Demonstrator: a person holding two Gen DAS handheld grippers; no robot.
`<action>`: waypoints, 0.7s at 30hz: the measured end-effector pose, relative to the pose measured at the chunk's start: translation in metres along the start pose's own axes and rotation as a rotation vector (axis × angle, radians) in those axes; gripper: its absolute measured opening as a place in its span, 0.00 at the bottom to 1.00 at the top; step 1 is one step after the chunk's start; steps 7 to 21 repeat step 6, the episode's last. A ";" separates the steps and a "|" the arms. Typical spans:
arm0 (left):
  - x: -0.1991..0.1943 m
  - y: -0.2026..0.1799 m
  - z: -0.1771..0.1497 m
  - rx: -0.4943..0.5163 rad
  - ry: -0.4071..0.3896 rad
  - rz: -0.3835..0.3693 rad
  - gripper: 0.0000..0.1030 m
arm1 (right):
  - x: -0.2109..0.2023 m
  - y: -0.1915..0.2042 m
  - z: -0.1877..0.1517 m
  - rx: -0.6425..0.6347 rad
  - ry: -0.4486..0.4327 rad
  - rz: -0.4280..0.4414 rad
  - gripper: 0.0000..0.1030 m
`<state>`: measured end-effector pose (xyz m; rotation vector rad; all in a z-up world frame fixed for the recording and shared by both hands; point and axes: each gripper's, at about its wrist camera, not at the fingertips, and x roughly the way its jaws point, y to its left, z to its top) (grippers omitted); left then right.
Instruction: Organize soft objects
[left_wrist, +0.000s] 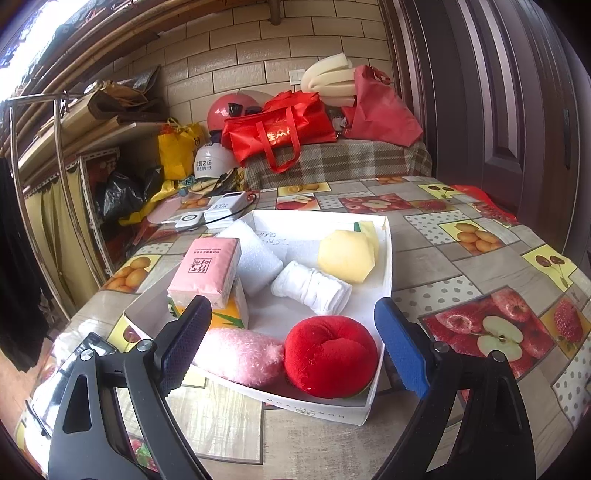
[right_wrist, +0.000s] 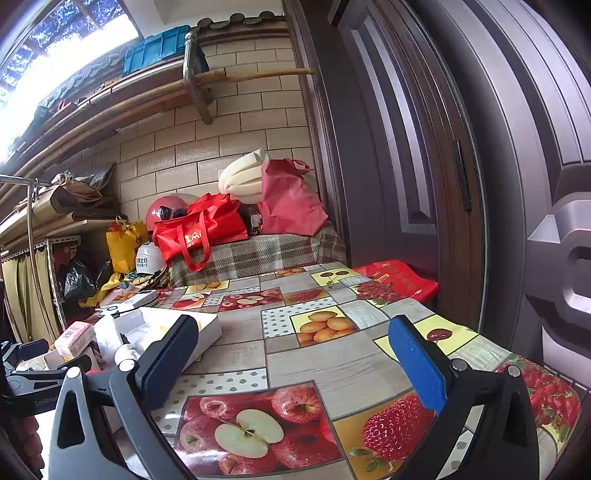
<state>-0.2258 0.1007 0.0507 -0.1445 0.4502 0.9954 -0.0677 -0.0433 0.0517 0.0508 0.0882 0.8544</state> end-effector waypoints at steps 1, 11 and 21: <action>0.001 0.001 0.000 -0.007 0.006 -0.002 0.88 | 0.000 0.000 0.000 0.000 0.000 0.000 1.00; 0.004 0.005 0.000 -0.027 0.018 -0.004 0.88 | -0.001 0.001 0.000 0.000 0.001 0.000 1.00; 0.004 0.005 0.000 -0.027 0.018 -0.004 0.88 | -0.001 0.001 0.000 0.000 0.001 0.000 1.00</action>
